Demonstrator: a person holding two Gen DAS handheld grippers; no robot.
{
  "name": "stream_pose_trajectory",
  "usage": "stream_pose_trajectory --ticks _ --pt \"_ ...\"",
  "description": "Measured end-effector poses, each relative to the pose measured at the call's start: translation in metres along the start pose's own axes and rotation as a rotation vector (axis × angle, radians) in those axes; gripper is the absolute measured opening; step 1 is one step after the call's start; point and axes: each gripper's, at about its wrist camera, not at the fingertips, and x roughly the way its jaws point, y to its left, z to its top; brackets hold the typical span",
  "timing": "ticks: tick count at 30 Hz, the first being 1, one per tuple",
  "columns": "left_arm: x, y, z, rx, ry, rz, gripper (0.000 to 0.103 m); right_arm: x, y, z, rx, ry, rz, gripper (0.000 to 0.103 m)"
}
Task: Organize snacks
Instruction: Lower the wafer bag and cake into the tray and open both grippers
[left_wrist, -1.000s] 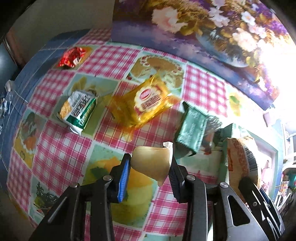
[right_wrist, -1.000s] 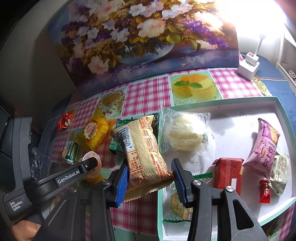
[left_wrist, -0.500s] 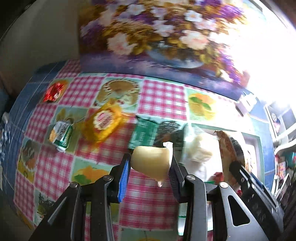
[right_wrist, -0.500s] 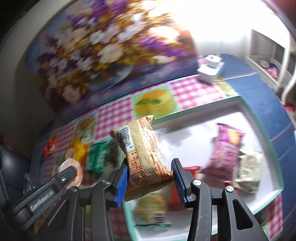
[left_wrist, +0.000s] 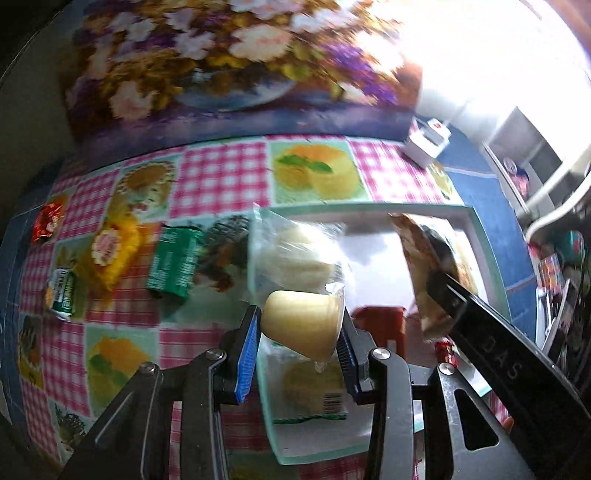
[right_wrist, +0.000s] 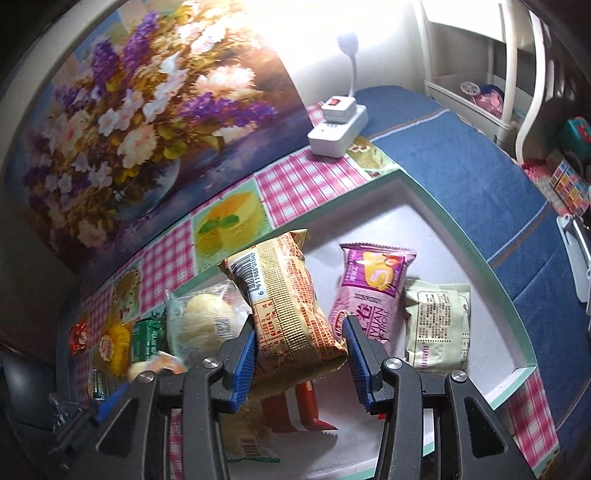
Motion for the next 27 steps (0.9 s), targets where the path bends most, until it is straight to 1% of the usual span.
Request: stream_pose_trajectory --ticks 4,9,11,12,13,18,20,21,23,26,27 --pt "0.009 -0.01 -0.004 0.019 0.021 -0.006 0.041 0.002 -0.004 0.0 0.011 0.005 -0.005 0.048" --pt "0.019 -0.007 -0.006 -0.008 0.052 -0.029 0.041 0.005 -0.007 0.0 0.017 0.008 -0.01 0.049" --pt "0.02 -0.004 -0.006 -0.024 0.058 -0.042 0.046 0.006 -0.008 0.0 0.02 0.012 -0.01 0.049" --pt "0.02 -0.002 -0.006 -0.032 0.059 -0.046 0.056 0.007 -0.008 -0.001 0.019 0.014 -0.01 0.049" --pt "0.019 -0.001 -0.005 -0.037 0.056 -0.047 0.063 0.007 -0.008 -0.001 0.018 0.014 -0.007 0.049" --pt "0.019 0.002 -0.004 -0.045 0.056 -0.026 0.064 0.01 -0.008 -0.002 0.015 0.02 -0.019 0.051" --pt "0.02 0.005 -0.003 -0.054 0.063 -0.017 0.066 0.012 -0.009 -0.002 0.016 0.03 -0.023 0.053" --pt "0.021 0.007 -0.003 -0.059 0.066 -0.013 0.069 0.013 -0.009 -0.002 0.017 0.034 -0.025 0.054" --pt "0.021 0.01 -0.003 -0.068 0.069 -0.004 0.07 0.015 -0.009 -0.002 0.019 0.039 -0.031 0.062" --pt "0.022 0.014 -0.003 -0.083 0.072 0.011 0.071 0.015 -0.008 -0.002 0.02 0.04 -0.037 0.065" --pt "0.022 0.016 -0.003 -0.089 0.074 0.016 0.074 0.015 -0.008 -0.002 0.02 0.04 -0.039 0.067"
